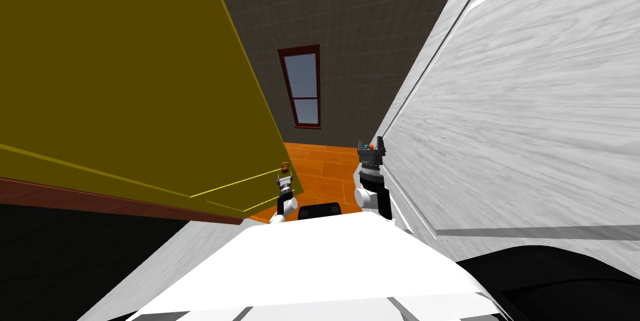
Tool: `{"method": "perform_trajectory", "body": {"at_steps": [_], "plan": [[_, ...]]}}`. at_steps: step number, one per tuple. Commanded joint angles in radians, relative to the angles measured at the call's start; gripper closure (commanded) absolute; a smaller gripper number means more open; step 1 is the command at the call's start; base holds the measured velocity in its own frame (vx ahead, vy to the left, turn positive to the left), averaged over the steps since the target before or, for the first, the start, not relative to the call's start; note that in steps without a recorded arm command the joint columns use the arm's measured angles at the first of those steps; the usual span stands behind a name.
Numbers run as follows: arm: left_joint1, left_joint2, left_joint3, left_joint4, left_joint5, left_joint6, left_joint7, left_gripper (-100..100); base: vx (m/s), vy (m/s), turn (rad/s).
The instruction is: Push the door open
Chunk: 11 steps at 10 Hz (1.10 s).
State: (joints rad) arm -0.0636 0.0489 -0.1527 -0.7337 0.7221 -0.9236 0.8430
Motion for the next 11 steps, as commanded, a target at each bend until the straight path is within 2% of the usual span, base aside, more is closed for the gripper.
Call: {"method": "perform_trajectory", "body": {"at_steps": [1, 5, 8, 9, 10, 11], "plan": [[-0.005, -0.005, -0.005, 0.007, 0.01, -0.005, 0.029, -100, -0.047, 0.012, -0.024], [-0.003, -0.033, -0.029, -0.011, 0.062, -0.006, 0.134, -100, -0.06, 0.015, -0.043], [-0.002, -0.048, -0.041, -0.02, 0.087, -0.007, 0.184, -100, -0.05, 0.014, -0.029], [-0.007, -0.046, -0.039, -0.009, 0.081, -0.01, 0.173, -100, -0.02, 0.005, -0.007], [-0.01, -0.018, -0.036, -0.006, 0.082, -0.01, 0.182, -100, 0.068, 0.025, -0.018], [-0.011, -0.007, -0.033, -0.004, 0.083, -0.01, 0.186, -100, 0.188, 0.065, -0.032]]}}
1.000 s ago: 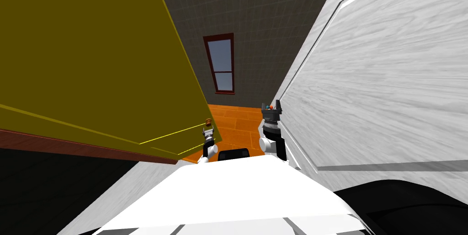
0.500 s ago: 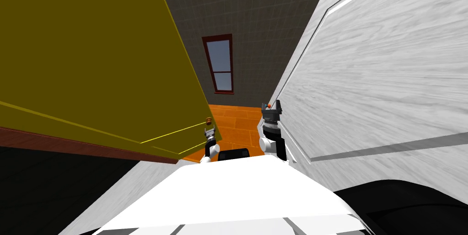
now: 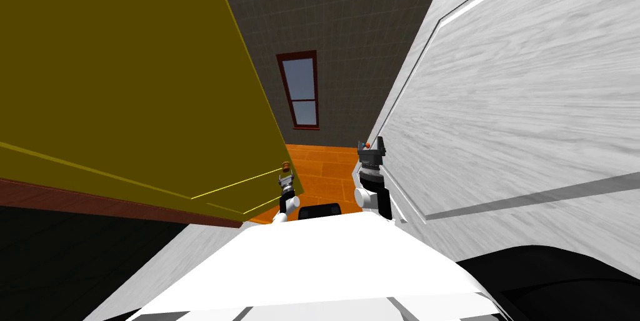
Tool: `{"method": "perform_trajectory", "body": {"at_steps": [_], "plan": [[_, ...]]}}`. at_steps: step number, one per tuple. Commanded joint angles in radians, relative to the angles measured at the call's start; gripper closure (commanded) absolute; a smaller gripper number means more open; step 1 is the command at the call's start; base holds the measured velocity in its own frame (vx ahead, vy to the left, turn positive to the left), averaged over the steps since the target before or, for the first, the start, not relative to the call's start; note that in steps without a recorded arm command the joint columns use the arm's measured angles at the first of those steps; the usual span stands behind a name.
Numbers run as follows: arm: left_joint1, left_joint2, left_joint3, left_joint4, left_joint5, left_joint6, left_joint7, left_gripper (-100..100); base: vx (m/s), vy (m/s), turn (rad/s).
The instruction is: Push the door open
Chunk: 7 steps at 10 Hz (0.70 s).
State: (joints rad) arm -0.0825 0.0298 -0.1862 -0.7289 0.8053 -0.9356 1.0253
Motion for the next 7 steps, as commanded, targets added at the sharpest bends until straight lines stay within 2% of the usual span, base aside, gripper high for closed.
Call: {"method": "perform_trajectory", "body": {"at_steps": [1, 2, 3, 4, 7], "plan": [[0.006, 0.011, 0.003, -0.008, 0.0, 0.003, 0.006, -100, 0.238, 0.088, -0.025], [0.005, -0.001, 0.005, -0.006, 0.0, 0.003, 0.009, -100, 0.219, 0.119, -0.016], [0.004, 0.003, 0.004, -0.004, 0.0, 0.001, 0.008, -100, 0.095, 0.058, -0.009], [0.004, 0.003, 0.004, -0.004, 0.0, 0.001, 0.008, 100, -0.007, -0.008, 0.002], [0.004, 0.003, 0.004, -0.004, 0.0, 0.001, 0.008, 100, -0.028, -0.016, 0.003]]}}
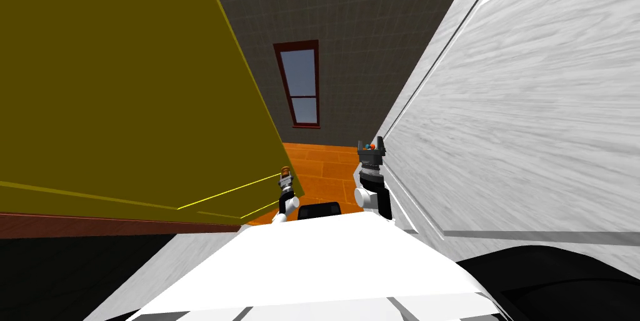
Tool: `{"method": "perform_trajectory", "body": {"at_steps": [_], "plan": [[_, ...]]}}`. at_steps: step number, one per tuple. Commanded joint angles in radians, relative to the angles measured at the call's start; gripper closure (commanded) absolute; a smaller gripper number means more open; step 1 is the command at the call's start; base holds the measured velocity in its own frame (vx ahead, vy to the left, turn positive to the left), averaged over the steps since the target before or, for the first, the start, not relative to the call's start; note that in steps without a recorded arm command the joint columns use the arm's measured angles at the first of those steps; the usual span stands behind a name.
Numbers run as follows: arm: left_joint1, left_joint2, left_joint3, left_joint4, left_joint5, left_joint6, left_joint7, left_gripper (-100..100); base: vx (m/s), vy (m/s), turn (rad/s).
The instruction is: Push the door open
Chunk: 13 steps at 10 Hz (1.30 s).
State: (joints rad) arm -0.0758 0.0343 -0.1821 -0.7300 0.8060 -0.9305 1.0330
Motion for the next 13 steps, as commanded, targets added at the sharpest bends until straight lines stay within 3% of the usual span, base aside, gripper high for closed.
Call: {"method": "perform_trajectory", "body": {"at_steps": [1, 2, 3, 5, 7, 8, 11, 13], "plan": [[-0.003, -0.001, -0.001, -0.003, -0.001, -0.004, 0.0, 100, -0.015, -0.004, 0.0], [-0.003, -0.001, -0.001, -0.003, -0.001, -0.004, 0.0, 100, -0.006, -0.001, -0.001], [0.003, 0.013, 0.026, 0.005, 0.027, -0.008, -0.006, 100, 0.077, 0.007, -0.184], [0.004, 0.022, 0.048, 0.007, 0.047, -0.015, -0.011, 100, 0.154, 0.02, -0.112], [0.004, 0.022, 0.048, 0.007, 0.047, -0.015, -0.011, 100, 0.088, 0.023, -0.019], [0.005, 0.033, 0.074, 0.01, 0.073, -0.024, -0.017, 100, 0.112, 0.003, -0.195], [0.006, 0.048, 0.114, 0.015, 0.112, -0.038, -0.026, 100, 0.143, 0.033, -0.129], [0.006, 0.048, 0.114, 0.015, 0.112, -0.038, -0.026, 100, 0.065, 0.025, -0.009]]}}
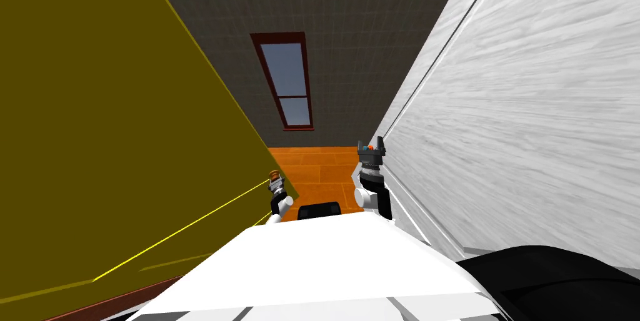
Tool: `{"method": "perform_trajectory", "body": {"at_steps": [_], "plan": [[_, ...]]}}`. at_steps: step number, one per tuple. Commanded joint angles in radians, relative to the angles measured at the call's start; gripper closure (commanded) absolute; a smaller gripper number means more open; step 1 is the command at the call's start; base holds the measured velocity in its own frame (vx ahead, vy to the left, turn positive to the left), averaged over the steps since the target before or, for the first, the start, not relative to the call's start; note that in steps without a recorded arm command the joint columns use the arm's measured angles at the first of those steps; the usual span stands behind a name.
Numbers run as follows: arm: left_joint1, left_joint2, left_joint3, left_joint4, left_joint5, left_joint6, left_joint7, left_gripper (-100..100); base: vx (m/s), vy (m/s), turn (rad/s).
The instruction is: Push the door open
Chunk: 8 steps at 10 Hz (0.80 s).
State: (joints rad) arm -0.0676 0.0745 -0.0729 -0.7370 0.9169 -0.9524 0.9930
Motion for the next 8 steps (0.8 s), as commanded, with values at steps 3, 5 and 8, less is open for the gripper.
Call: {"method": "perform_trajectory", "body": {"at_steps": [3, 5, 8], "plan": [[-0.001, 0.026, 0.061, 0.028, 0.056, -0.036, 0.001, 100, 0.112, 0.033, -0.157], [0.0, 0.033, 0.084, 0.031, 0.078, -0.044, -0.004, 100, 0.091, 0.039, -0.077], [0.001, 0.04, 0.107, 0.034, 0.101, -0.052, -0.01, 100, 0.098, 0.041, -0.09]]}}
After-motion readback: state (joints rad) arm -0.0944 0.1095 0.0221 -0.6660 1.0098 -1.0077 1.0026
